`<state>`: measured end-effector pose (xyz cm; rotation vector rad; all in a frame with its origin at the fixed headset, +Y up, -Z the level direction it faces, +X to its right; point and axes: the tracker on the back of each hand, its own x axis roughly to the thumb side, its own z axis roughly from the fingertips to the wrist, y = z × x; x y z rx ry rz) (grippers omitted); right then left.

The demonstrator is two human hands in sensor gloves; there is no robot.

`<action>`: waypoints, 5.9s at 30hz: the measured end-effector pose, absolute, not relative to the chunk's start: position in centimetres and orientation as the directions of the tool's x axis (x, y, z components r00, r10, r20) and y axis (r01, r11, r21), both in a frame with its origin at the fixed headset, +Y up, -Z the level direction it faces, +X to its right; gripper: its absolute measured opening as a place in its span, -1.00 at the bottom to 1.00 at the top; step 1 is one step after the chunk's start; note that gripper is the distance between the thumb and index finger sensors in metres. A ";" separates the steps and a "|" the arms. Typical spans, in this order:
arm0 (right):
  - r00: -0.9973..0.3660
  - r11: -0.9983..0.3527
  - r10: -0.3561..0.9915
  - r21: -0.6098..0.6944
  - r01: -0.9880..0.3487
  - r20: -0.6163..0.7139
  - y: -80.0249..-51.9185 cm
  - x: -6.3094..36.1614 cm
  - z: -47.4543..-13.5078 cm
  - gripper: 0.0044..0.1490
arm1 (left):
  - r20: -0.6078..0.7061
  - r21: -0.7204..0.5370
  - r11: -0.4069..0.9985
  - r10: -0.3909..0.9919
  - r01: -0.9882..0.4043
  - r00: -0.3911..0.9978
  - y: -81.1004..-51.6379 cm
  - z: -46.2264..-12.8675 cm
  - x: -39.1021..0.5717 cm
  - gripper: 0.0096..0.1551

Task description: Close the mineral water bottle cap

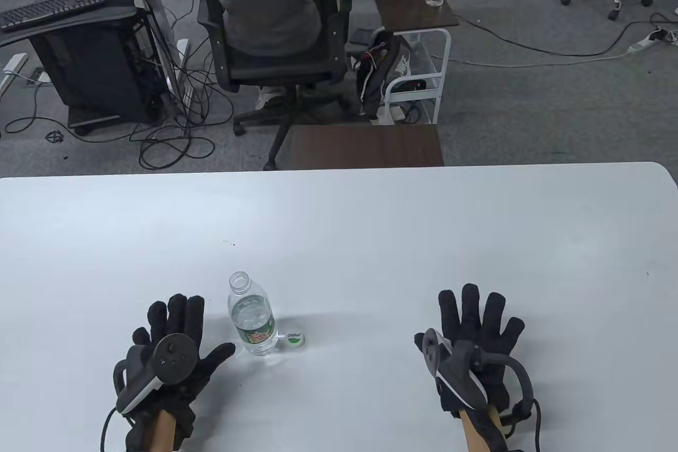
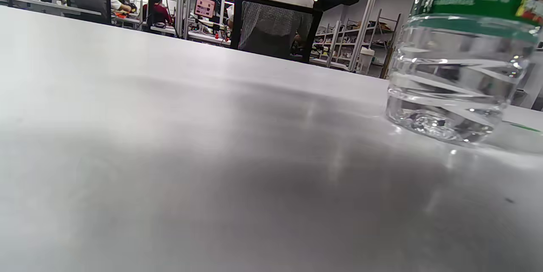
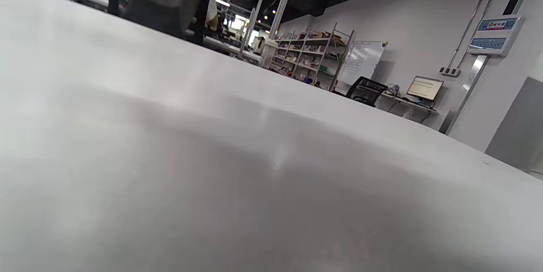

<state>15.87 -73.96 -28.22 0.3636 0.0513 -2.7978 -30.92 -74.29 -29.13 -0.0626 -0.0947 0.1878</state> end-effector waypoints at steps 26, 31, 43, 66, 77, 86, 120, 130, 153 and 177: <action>-0.962 -0.990 -0.141 0.029 0.138 -0.233 -75.0 16.6 -28.5 0.12 | 0.072 -0.095 0.964 0.255 -0.248 0.964 -74.7 -29.6 -30.1 0.28; -0.962 -0.989 -0.150 0.033 0.146 -0.228 -74.9 16.4 -28.4 0.13 | 0.076 -0.077 0.963 0.263 -0.257 0.962 -74.6 -29.6 -29.8 0.28; -0.962 -0.988 -0.155 0.033 0.151 -0.225 -75.0 15.8 -28.5 0.12 | 0.096 -0.039 0.764 0.644 -0.644 0.759 -73.8 -30.4 -28.3 0.50; -0.975 -0.993 -0.115 0.042 0.109 -0.190 -75.2 14.7 -28.5 0.13 | 0.121 0.208 0.589 0.777 -0.781 0.618 -72.0 -30.7 -25.7 -0.02; -0.986 -0.997 -0.079 0.024 0.076 -0.146 -74.7 13.5 -28.3 0.16 | 0.189 0.229 0.409 0.871 -0.883 0.453 -70.3 -29.7 -26.2 -0.03; -0.966 -0.965 0.259 0.045 -0.260 -0.023 -73.5 11.7 -27.8 0.28 | 0.281 0.089 0.411 0.863 -0.907 0.419 -68.4 -29.3 -19.8 -0.04; -0.728 -0.721 0.680 -0.100 -0.686 0.090 -71.2 12.3 -26.1 0.28 | 0.136 -0.031 0.985 0.175 -0.172 0.975 -71.5 -32.4 -17.7 -0.32; -0.736 -0.728 0.670 -0.108 -0.677 0.101 -71.3 12.2 -26.0 0.28 | 0.190 -0.161 0.987 0.025 0.006 0.981 -73.6 -32.7 -14.5 -0.31; -0.740 -0.732 0.664 -0.105 -0.673 0.107 -71.2 12.0 -25.9 0.29 | 0.196 -0.172 0.977 -0.090 0.125 0.976 -75.1 -33.1 -14.1 -0.44; -0.747 -0.746 0.653 -0.064 -0.663 0.128 -71.2 10.7 -25.6 0.28 | 0.498 0.068 0.791 0.501 -0.608 0.708 -54.0 -27.2 -12.9 -0.43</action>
